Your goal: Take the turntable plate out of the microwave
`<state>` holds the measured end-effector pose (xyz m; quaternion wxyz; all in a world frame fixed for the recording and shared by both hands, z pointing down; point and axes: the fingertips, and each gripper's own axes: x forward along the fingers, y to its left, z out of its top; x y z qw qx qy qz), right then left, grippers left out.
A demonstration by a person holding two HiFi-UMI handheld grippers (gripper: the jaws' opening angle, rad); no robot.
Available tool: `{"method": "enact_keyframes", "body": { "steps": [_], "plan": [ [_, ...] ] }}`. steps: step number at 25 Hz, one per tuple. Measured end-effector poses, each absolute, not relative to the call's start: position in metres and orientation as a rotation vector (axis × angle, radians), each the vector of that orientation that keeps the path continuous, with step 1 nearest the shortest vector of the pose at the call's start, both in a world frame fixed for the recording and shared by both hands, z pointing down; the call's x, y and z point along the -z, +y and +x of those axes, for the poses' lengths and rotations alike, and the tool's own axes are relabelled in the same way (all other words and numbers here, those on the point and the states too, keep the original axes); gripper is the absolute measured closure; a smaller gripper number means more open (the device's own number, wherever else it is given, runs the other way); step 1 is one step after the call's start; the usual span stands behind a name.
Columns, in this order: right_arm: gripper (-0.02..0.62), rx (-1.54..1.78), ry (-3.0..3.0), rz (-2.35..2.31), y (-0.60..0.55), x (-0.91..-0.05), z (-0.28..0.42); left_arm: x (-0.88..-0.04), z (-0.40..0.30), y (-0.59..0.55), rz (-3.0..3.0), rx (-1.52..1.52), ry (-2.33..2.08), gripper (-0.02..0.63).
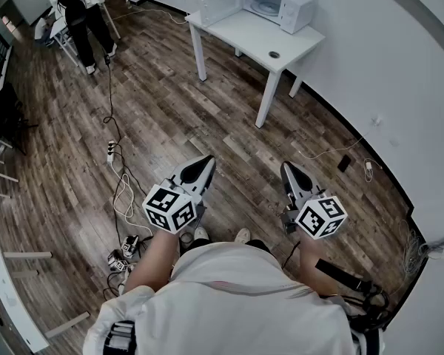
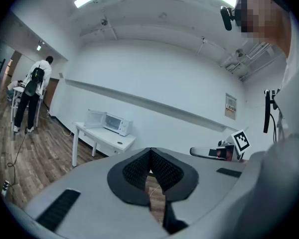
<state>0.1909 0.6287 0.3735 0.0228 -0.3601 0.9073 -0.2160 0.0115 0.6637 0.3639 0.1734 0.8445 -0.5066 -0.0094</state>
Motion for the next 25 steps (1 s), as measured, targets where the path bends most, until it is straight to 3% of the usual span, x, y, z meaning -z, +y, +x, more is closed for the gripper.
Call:
{"method": "enact_keyframes", "body": {
  "steps": [9,25],
  "plan": [
    [0.592,0.781,2.814,-1.049,0.592,-0.401,0.234,-0.372,0.062,0.642,2.367,-0.016,-1.484,0.595],
    [0.592,0.753,2.854,-1.083,0.53,-0.404,0.248,-0.379,0.068,0.567,2.363,0.078,-1.442,0.595]
  ]
}}
